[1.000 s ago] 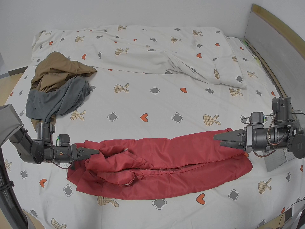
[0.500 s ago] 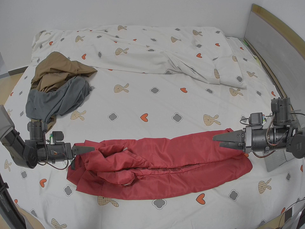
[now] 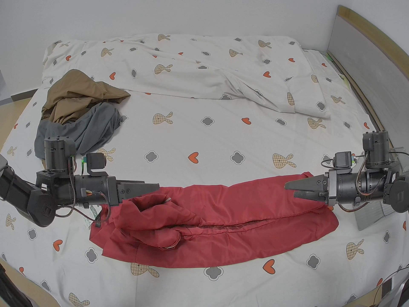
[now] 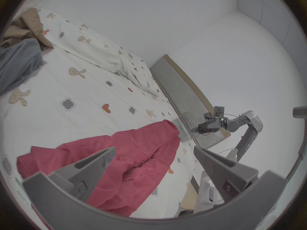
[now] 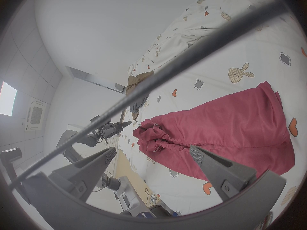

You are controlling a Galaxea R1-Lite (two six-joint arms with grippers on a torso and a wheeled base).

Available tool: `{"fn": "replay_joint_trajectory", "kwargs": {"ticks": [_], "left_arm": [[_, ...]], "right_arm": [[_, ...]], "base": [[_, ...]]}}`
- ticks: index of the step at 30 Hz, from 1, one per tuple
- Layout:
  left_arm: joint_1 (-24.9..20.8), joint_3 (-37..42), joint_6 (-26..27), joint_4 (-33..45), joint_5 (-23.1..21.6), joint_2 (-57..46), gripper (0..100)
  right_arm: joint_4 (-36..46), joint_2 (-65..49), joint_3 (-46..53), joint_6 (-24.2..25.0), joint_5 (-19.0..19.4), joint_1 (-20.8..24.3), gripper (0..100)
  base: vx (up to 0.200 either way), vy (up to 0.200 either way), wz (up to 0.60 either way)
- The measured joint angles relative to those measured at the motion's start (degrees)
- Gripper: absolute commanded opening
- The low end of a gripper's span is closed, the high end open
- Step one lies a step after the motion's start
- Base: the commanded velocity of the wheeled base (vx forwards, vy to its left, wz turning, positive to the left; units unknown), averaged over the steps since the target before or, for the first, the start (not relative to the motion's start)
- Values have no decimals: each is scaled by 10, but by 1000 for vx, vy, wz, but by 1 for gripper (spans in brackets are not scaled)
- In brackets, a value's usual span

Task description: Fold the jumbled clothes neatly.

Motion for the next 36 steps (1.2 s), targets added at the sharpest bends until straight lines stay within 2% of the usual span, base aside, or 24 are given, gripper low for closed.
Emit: {"fn": "replay_joint_trajectory", "kwargs": {"ticks": [3,7,11,18,21,31,36], "left_arm": [[-16,-3,-1,0,3,18,100],[-16,0,0,0,5,56,100],[-2,17,12,-1,6,98,100],[52,26,36,-28,15,171,100],[58,27,37,-36,14,187,100],[48,37,30,-57,13,184,100],[38,46,-6,-56,12,138,100]], "right_arm": [[0,0,0,0,0,0,100],[0,0,0,0,0,0,100],[0,2,0,0,0,0,100],[0,9,0,0,0,1,100],[0,11,0,0,0,1,100],[0,15,0,0,0,3,100],[0,17,0,0,-1,4,100]], "base": [[0,0,0],[0,0,0],[0,0,0],[0,0,0],[0,0,0],[0,0,0],[0,0,0]]}}
